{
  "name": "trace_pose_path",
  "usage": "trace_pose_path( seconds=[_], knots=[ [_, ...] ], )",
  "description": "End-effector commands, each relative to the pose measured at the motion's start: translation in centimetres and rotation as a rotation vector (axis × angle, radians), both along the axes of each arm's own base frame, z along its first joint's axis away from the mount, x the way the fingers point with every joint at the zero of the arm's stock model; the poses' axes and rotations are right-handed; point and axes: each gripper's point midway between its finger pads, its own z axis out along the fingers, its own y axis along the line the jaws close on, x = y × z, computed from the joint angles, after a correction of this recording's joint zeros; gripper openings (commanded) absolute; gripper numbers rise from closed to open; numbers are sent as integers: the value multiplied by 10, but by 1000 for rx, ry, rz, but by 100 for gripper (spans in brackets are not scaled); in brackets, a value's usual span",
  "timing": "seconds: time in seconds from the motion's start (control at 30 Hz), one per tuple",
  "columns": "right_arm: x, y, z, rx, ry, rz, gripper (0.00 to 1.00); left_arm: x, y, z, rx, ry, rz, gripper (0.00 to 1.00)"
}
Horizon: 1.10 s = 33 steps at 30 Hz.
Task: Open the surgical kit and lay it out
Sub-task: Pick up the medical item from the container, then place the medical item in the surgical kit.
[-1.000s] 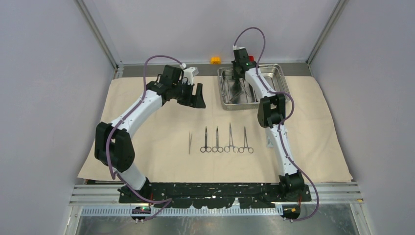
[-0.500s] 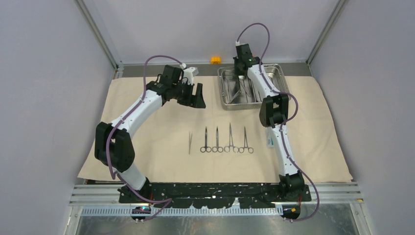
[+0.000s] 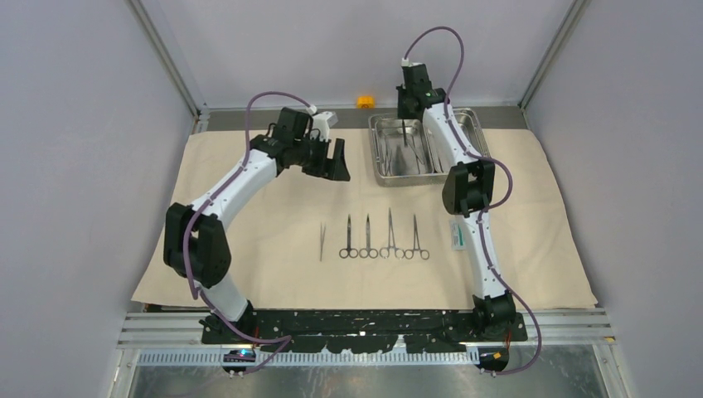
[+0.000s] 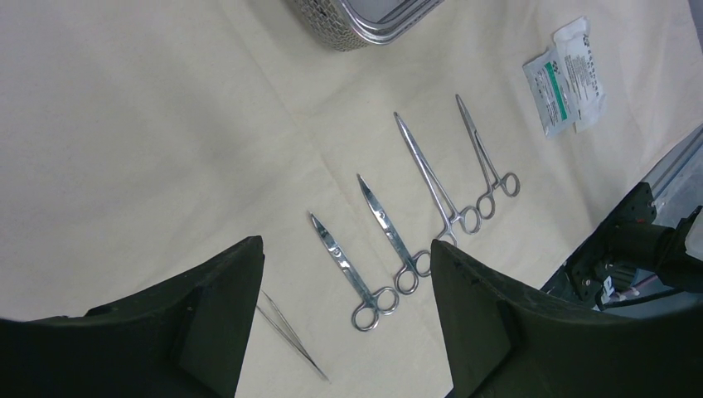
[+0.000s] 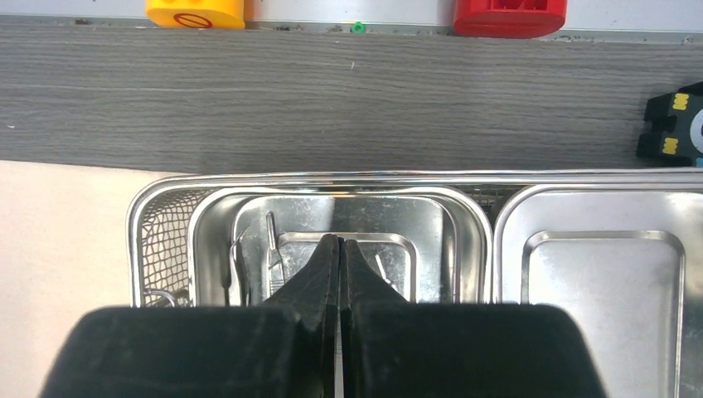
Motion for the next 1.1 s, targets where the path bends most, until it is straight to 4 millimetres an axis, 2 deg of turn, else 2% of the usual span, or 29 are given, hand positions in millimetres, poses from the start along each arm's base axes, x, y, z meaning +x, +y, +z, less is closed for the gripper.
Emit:
trace_pose_path(
  seconds=[0.0,0.17,0.47,0.73,0.87,1.07],
  knots=[
    [-7,13,85,69,-135,17,0,16,-14,26,-71,-57,-12,75],
    [-29,29,114,117,-141,32,0,26,-23,43,-118,-57,4,75],
    [-95,82,130,233,-75,58,0,32,-20,68,-173,-96,104,74],
    [-155,134,151,290,-67,106,0,29,-39,93,-335,-68,94,74],
    [-168,144,157,309,-62,128,0,27,-46,95,-424,-12,123,73],
    [-175,149,157,343,-35,140,0,28,-41,87,-423,-20,161,72]
  ],
)
